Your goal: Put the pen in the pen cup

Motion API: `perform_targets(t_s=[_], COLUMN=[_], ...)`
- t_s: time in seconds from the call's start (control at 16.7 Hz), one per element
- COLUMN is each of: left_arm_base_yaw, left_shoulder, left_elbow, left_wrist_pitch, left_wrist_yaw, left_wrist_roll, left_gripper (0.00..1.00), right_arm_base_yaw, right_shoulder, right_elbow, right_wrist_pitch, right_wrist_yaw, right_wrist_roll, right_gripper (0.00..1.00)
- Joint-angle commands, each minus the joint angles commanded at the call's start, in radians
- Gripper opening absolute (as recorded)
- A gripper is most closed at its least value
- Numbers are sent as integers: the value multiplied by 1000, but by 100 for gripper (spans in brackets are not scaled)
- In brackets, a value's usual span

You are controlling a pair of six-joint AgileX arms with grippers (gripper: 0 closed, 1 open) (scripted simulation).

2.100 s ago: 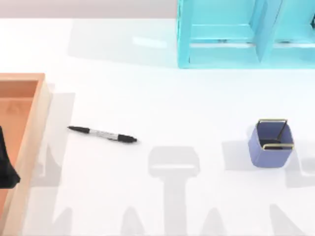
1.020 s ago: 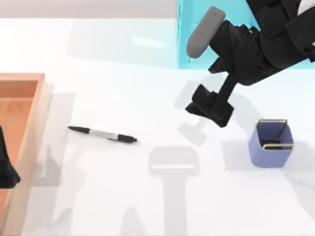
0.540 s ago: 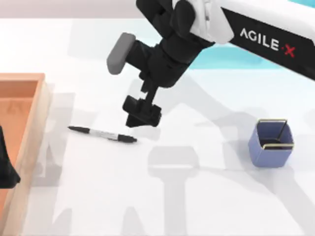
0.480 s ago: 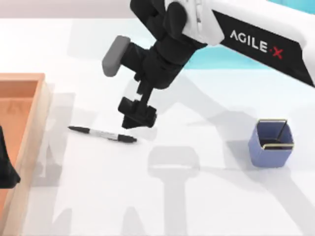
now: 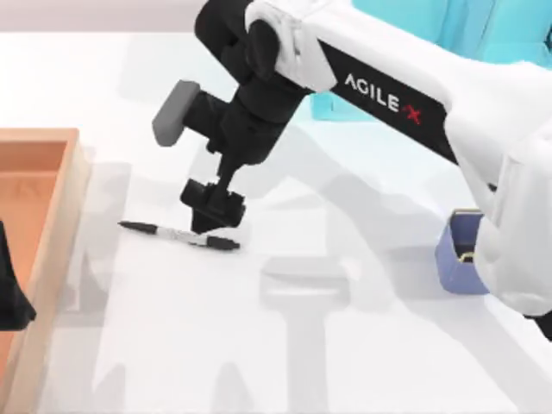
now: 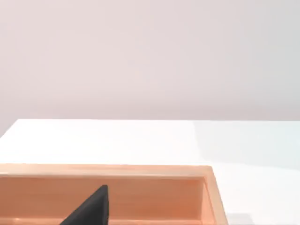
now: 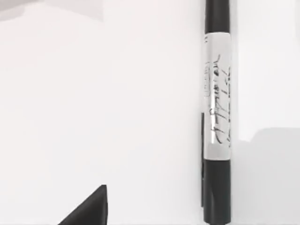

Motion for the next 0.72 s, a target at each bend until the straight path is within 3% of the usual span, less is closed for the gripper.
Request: perform_targets(t_s=[0.72], left_arm_base_yaw=[0], left_shoulder=[0], left_elbow=[0], left_wrist_pitch=[0], left_wrist_yaw=[0], left_wrist_roll=[0], left_gripper=[100], right_arm_base_yaw=[15], right_shoulder=[72], right_elbow=[29], right_wrist_pitch=[48], right_wrist_yaw=[7], right_wrist_roll=[24], right_gripper=[100])
